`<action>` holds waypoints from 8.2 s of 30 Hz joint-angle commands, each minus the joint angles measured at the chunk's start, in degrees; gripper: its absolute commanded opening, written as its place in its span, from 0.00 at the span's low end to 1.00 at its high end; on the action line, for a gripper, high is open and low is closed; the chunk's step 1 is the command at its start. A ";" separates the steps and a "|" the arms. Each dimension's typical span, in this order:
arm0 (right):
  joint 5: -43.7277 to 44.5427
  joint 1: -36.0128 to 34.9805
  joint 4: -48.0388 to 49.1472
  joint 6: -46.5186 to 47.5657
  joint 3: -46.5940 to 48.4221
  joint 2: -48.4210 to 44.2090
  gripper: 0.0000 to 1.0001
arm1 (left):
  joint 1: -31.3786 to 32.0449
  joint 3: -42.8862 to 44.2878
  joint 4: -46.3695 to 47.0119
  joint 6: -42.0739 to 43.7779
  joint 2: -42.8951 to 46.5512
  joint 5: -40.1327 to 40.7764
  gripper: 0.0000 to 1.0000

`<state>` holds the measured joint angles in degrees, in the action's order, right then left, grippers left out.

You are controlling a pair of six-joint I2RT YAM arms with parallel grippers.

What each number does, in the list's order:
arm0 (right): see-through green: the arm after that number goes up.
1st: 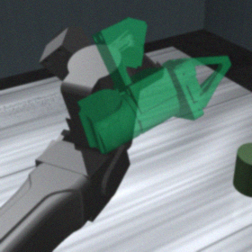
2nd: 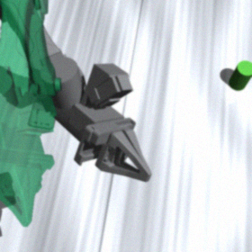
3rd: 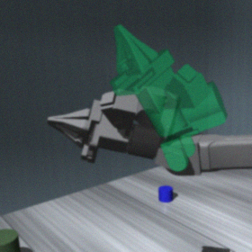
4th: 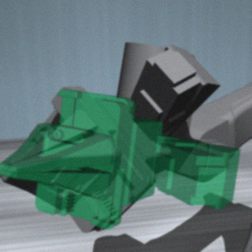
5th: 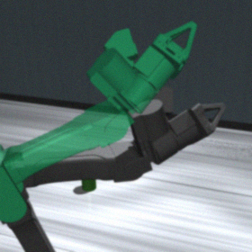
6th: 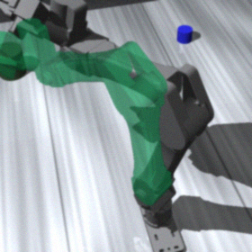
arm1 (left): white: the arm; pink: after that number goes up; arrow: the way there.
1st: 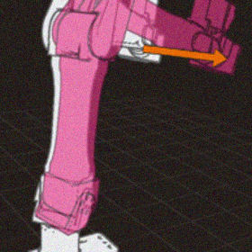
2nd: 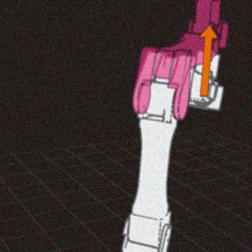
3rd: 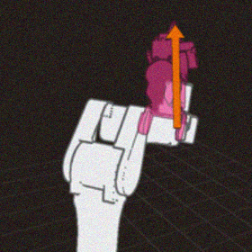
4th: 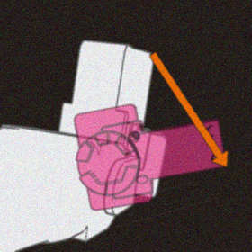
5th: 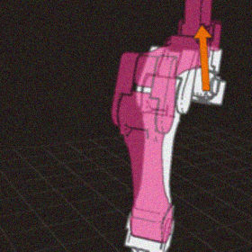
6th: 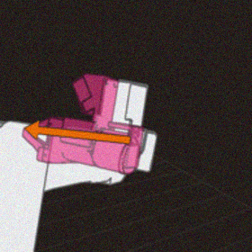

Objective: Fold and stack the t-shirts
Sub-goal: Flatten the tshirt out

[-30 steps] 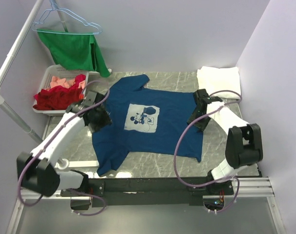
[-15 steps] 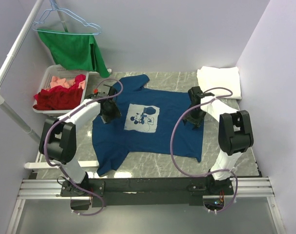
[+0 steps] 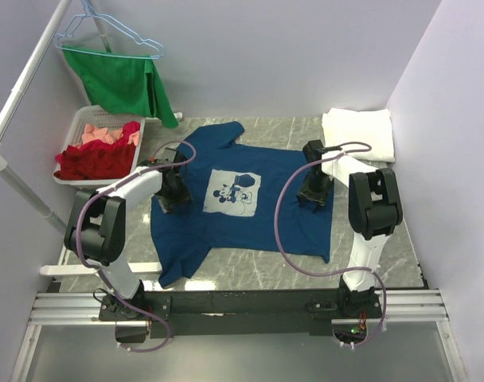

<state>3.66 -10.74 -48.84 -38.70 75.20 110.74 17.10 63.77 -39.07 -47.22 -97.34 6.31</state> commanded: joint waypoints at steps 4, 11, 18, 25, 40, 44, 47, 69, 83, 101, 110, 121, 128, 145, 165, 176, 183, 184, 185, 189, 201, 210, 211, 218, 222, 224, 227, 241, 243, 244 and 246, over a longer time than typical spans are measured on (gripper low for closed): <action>3.89 0.11 -3.10 -0.33 5.74 4.83 0.55 | -1.54 -1.71 -1.89 -0.24 -0.22 0.02 0.54; 4.16 0.99 -4.86 -0.59 8.56 6.77 0.55 | -2.51 -3.12 -2.59 -0.59 1.27 -0.60 0.53; 3.98 0.99 -3.20 -1.03 -0.84 -0.60 0.54 | -2.78 1.44 -2.51 0.72 1.80 0.02 0.53; 3.46 0.99 -3.46 -2.43 -1.72 -6.58 0.54 | -2.78 15.75 -4.08 5.12 -2.14 2.21 0.54; 3.46 0.90 -3.72 -2.87 0.74 -15.46 0.57 | -2.78 47.40 2.77 6.70 -32.02 -3.23 0.55; 3.72 0.90 -4.33 -2.52 1.09 -16.96 0.58 | -2.51 52.68 1.63 6.97 -38.70 -3.06 0.55; 3.90 0.99 -4.60 -2.35 1.18 -17.40 0.58 | -2.60 55.06 -0.83 6.10 -40.73 0.62 0.56; 3.55 0.99 -5.83 -0.42 7.68 -10.28 0.56 | -11.48 57.17 -9.36 -3.84 -43.02 14.53 0.47; 5.39 0.90 -7.15 1.26 12.60 -0.97 0.56 | -13.06 56.21 -6.04 -2.79 -43.46 11.47 0.47; 7.94 1.07 -11.53 0.99 42.64 23.37 0.57 | -11.57 48.04 2.68 6.79 -28.61 4.59 0.54; 8.56 1.77 -18.22 1.61 52.67 30.67 0.57 | -10.34 39.70 2.59 8.81 -20.18 4.59 0.55; 5.22 5.47 -19.54 0.47 60.15 34.98 0.59 | -9.63 32.65 2.95 12.50 -12.88 1.61 0.55; -0.05 8.81 -16.47 -1.20 63.67 37.01 0.60 | -9.63 30.19 2.16 14.09 -10.42 -0.68 0.55; -5.08 9.86 -2.93 -1.38 57.17 30.25 0.59 | -9.19 25.18 3.91 16.55 -6.37 -3.67 0.55; 7.07 1.25 -9.70 4.95 40.74 13.19 0.60 | -8.67 23.51 4.00 13.65 -8.31 -2.35 0.54; 10.84 -2.35 -11.89 5.21 32.38 13.71 0.65 | -6.91 18.32 4.70 12.06 -7.86 -2.18 0.54; 12.16 -4.02 -14.26 4.77 32.72 17.40 0.67 | -6.21 16.65 5.05 11.71 -8.04 -1.91 0.53; 12.25 -4.02 -14.88 4.68 33.08 18.54 0.67 | -6.12 16.57 5.06 11.63 -8.13 -2.17 0.53; 12.25 -4.11 -15.14 4.42 33.52 19.16 0.67 | -6.12 16.56 5.06 11.63 -8.39 -2.26 0.53; 12.42 -4.11 -16.72 3.81 36.24 21.80 0.67 | -5.85 17.35 4.36 11.89 -9.27 -1.91 0.53; 14.27 -3.50 -21.56 1.52 44.67 28.13 0.66 | -5.85 19.81 2.69 12.50 -12.08 -0.51 0.53; 12.95 -1.48 -24.72 1.26 51.70 31.11 0.66 | -5.85 23.86 1.46 12.33 -15.94 0.20 0.53; 12.69 -1.21 -24.90 1.17 52.24 31.64 0.66 | -5.85 24.21 1.28 12.42 -16.65 0.29 0.53; 9.97 0.90 -24.37 0.29 54.52 32.43 0.66 | -5.85 27.37 0.84 12.59 -19.03 0.37 0.53; 8.30 2.83 -24.11 0.11 57.07 33.92 0.66 | -5.85 28.78 0.75 12.68 -19.82 0.02 0.53; 6.55 3.36 -23.67 0.20 57.78 34.19 0.66 | -5.85 29.39 0.75 12.68 -20.52 0.11 0.53; 6.18 4.41 -22.71 0.20 58.13 34.19 0.66 | -5.85 30.45 0.58 12.68 -21.92 0.02 0.53; 5.30 5.73 -19.28 2.13 55.42 31.30 0.64 | -5.94 39.67 -1.80 13.21 -29.74 1.60 0.55; 5.22 5.38 -16.83 3.01 51.82 27.98 0.64 | -6.03 41.34 -2.41 13.21 -31.84 2.04 0.55; 5.30 5.21 -16.38 3.19 50.76 26.82 0.64 | -6.20 43.09 -3.20 13.21 -32.64 2.22 0.55; 5.57 5.12 -15.76 3.63 49.00 24.19 0.64 | -6.38 44.77 -3.99 13.30 -34.57 2.92 0.55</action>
<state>7.53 -5.32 -68.45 -36.56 127.17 141.53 10.96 104.09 -41.15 -34.61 -128.62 7.31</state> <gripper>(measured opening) 0.644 0.547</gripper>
